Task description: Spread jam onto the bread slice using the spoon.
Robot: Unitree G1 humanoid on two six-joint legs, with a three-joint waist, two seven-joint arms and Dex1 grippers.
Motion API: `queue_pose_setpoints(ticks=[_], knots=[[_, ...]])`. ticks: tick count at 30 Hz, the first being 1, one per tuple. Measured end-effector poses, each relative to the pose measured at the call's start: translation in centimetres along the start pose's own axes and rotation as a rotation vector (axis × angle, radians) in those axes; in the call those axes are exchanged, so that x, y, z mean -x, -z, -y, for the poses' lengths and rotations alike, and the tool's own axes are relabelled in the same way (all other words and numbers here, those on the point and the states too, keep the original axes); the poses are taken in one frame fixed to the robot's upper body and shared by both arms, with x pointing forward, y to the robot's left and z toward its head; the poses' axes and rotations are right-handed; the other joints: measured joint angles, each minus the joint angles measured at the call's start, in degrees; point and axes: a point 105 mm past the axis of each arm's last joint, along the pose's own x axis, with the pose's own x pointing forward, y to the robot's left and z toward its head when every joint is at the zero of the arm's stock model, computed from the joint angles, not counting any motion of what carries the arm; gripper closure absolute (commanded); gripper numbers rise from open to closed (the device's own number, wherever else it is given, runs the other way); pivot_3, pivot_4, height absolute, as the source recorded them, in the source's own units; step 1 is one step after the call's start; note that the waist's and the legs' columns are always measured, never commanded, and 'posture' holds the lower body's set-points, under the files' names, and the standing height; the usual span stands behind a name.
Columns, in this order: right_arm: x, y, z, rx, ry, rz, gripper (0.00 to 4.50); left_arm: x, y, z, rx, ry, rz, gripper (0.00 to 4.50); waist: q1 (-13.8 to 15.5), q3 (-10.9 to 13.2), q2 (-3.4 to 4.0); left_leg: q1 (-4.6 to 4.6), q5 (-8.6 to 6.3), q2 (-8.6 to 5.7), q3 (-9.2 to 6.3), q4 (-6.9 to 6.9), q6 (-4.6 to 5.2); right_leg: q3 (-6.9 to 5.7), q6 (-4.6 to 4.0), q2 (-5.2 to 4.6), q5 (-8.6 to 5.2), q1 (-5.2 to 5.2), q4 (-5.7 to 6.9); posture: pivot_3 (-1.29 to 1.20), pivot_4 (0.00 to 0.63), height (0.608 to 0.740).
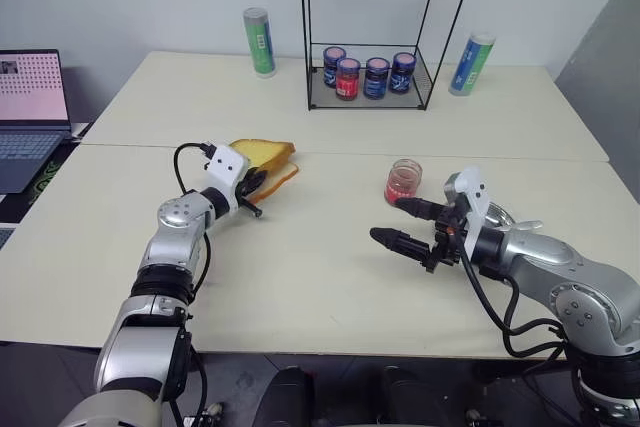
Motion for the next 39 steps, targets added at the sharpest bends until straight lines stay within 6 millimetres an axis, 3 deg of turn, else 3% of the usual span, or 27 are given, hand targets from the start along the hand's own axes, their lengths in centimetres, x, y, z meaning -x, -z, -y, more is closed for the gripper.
queue_pose_setpoints(ticks=[5, 7, 9, 12, 16, 18, 24, 32, 34, 39], knots=[[0.1, -0.1, 0.1, 0.0, 0.003, 0.0, 0.0, 0.2, -2.7, 0.7, -0.036, 0.069, 0.087, 4.49, 0.1, 0.0, -0.03, -0.03, 0.0, 0.0, 0.0, 0.0, 0.0, 0.01, 0.0, 0.0, 0.0, 0.0, -0.03, 0.0, 0.15, 0.74], [0.3, -0.2, -0.1, 0.003, -0.002, -0.001, 0.0, 1.3, -4.5, 2.6, -0.172, 0.2, 0.129, 4.49, 0.0, 0.0, -0.01, -0.04, 0.0, 0.01, 0.03, -0.03, -0.01, 0.06, 0.0, -0.02, 0.0, -0.01, -0.07, 0.0, 0.15, 0.74], [1.0, -0.5, 0.1, 0.015, 0.013, -0.004, 0.0, 2.8, -5.6, 6.4, -0.336, 0.398, 0.16, 4.49, 0.0, 0.0, 0.02, -0.02, 0.0, 0.01, 0.07, -0.07, -0.01, 0.11, -0.02, -0.05, -0.01, 0.01, -0.17, 0.0, 0.15, 0.74], [1.7, -0.7, 0.1, 0.013, 0.02, -0.005, 0.0, 4.8, -4.6, 11.2, -0.42, 0.606, 0.15, 4.49, 0.0, 0.0, 0.03, 0.01, 0.0, 0.03, 0.07, -0.08, -0.01, 0.11, -0.05, -0.06, -0.02, 0.03, -0.15, 0.0, 0.15, 0.74], [2.8, 0.0, 0.2, -0.009, 0.037, -0.038, 0.0, 8.8, 0.1, 17.5, -0.54, 0.921, 0.094, 4.49, -0.1, 0.0, 0.09, 0.08, 0.0, 0.05, 0.09, -0.12, 0.0, 0.11, -0.15, -0.06, -0.08, 0.02, -0.05, 0.0, 0.15, 0.74], [3.0, 0.2, 0.0, -0.015, 0.031, -0.043, 0.0, 9.0, 0.6, 18.5, -0.618, 0.977, 0.121, 4.49, 0.1, 0.0, 0.09, 0.09, 0.02, 0.04, 0.05, -0.09, 0.03, 0.08, -0.15, -0.03, -0.09, 0.03, 0.01, 0.0, 0.15, 0.74], [3.8, 1.0, -0.4, -0.036, 0.035, -0.075, 0.0, 5.9, -0.5, 19.3, -0.831, 1.022, 0.264, 4.49, 1.2, 0.0, 0.08, 0.03, 0.09, -0.05, 0.1, -0.01, 0.16, 0.11, -0.05, 0.0, -0.05, 0.08, -0.13, 0.0, 0.15, 0.74], [4.7, 1.7, 0.2, -0.051, 0.084, -0.098, 0.0, 3.0, -1.4, 19.8, -0.889, 1.028, 0.347, 4.49, 0.6, 0.0, 0.08, 0.0, 0.09, -0.01, 0.08, -0.03, 0.17, 0.1, -0.02, 0.08, -0.03, 0.04, -0.1, 0.0, 0.15, 0.74], [5.0, 1.9, 0.4, -0.056, 0.099, -0.101, 0.0, 3.2, -1.0, 19.7, -0.886, 1.041, 0.336, 3.83, 0.4, 0.0, 0.08, 0.0, 0.09, 0.0, 0.05, -0.04, 0.17, 0.08, -0.02, 0.09, -0.03, 0.04, -0.09, 0.0, 0.15, 0.74], [5.5, 2.0, 0.6, -0.057, 0.116, -0.102, 0.0, 4.1, -0.3, 19.0, -0.856, 1.069, 0.308, 2.89, 0.0, 0.0, 0.08, 0.02, 0.09, 0.01, 0.05, -0.03, 0.17, 0.09, -0.02, 0.1, -0.03, 0.04, -0.05, 0.0, 0.15, 0.74]])
